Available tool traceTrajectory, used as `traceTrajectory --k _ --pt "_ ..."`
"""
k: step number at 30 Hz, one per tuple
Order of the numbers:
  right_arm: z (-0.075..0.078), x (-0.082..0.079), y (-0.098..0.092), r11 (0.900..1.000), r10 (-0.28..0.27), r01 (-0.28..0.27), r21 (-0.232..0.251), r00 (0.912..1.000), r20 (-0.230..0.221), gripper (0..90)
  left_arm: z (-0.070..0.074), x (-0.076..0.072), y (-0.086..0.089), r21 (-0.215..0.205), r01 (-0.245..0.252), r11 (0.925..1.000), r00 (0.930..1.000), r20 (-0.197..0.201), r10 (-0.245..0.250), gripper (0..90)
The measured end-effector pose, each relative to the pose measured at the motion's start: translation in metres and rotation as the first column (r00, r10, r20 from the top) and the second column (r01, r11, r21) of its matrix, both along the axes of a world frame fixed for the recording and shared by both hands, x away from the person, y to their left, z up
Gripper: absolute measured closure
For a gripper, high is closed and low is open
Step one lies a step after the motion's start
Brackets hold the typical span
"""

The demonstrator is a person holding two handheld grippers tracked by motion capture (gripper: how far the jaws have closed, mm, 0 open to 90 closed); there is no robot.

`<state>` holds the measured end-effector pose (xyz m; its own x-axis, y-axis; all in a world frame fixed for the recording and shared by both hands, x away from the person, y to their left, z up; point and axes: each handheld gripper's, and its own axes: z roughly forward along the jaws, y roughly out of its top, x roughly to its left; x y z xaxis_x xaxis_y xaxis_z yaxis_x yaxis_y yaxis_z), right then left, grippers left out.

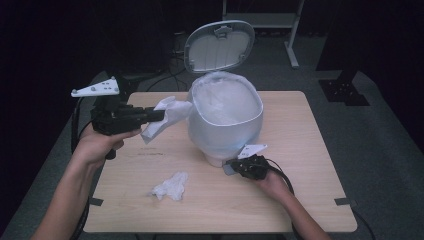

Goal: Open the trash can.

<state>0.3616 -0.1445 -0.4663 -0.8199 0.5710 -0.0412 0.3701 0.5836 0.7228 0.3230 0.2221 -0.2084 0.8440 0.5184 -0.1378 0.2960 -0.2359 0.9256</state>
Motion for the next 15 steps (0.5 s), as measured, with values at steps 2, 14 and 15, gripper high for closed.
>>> traceTrajectory --k 2,14,15 --pt "0.000 0.000 0.000 1.000 -0.001 0.001 0.002 1.0000 0.001 83.9 0.004 0.001 -0.002 0.004 0.007 1.0000 1.0000 0.003 -0.007 81.9" --pt "0.000 0.000 0.000 1.000 -0.001 0.001 0.000 1.0000 0.002 84.0 0.019 0.010 -0.018 0.008 0.023 0.9997 0.9997 0.010 -0.023 81.9" --pt "0.000 0.000 0.000 1.000 -0.002 0.002 0.000 1.0000 0.003 83.9 0.020 0.011 -0.019 0.008 0.024 0.9997 0.9997 0.010 -0.024 81.8"
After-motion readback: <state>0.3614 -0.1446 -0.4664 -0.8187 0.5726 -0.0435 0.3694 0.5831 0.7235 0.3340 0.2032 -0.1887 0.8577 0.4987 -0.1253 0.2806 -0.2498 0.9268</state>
